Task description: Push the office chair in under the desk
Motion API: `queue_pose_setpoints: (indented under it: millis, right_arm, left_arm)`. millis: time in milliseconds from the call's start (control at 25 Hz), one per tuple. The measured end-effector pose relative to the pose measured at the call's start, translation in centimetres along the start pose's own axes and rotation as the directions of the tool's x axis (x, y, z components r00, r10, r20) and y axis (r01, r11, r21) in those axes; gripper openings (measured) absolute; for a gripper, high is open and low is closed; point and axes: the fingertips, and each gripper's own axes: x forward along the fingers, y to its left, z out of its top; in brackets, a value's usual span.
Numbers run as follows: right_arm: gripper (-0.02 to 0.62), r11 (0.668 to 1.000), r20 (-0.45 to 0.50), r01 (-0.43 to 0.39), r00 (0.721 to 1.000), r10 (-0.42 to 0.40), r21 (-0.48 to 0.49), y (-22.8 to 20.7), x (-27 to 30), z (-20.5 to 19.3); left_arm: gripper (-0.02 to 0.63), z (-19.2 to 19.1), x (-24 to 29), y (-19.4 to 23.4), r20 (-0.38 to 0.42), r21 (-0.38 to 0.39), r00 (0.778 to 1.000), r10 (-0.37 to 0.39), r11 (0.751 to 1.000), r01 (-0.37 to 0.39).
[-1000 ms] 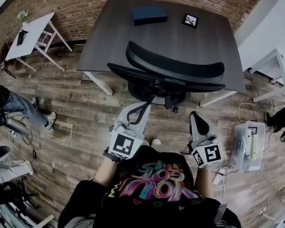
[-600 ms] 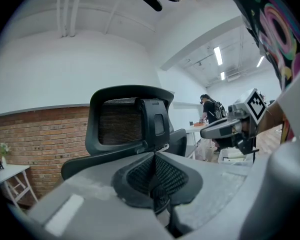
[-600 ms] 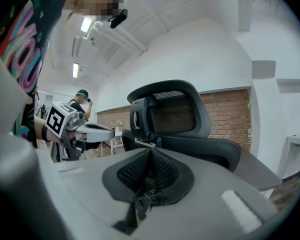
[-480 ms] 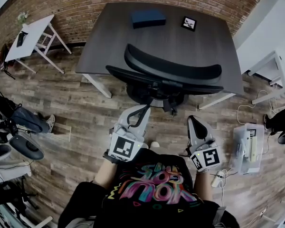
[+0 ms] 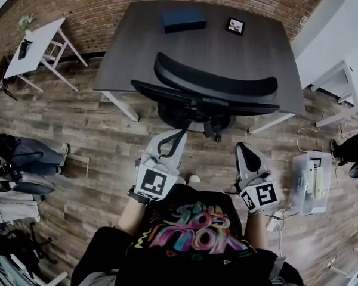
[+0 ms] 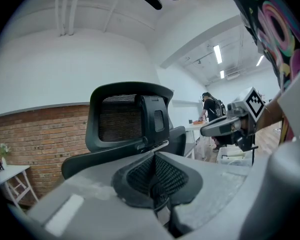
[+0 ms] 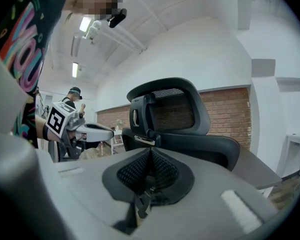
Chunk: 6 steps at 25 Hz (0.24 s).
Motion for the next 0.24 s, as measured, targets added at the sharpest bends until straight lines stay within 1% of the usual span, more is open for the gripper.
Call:
queue_pose_setpoints:
  millis: [120, 240]
  right_arm:
    - [0.0, 1.0, -0.004, -0.001, 1.0, 0.001, -0.006, 0.18, -0.03, -0.14]
    - [0.0, 1.0, -0.004, -0.004, 1.0, 0.004, -0.009, 0.47, -0.04, -0.23]
  left_arm:
    - [0.002, -0.06, -0.05, 0.02, 0.003, 0.003, 1.0, -0.005, 1.0, 0.005]
    - [0.002, -0.29, -0.15, 0.05, -0.005, 0.032, 1.0, -0.016, 0.999, 0.016]
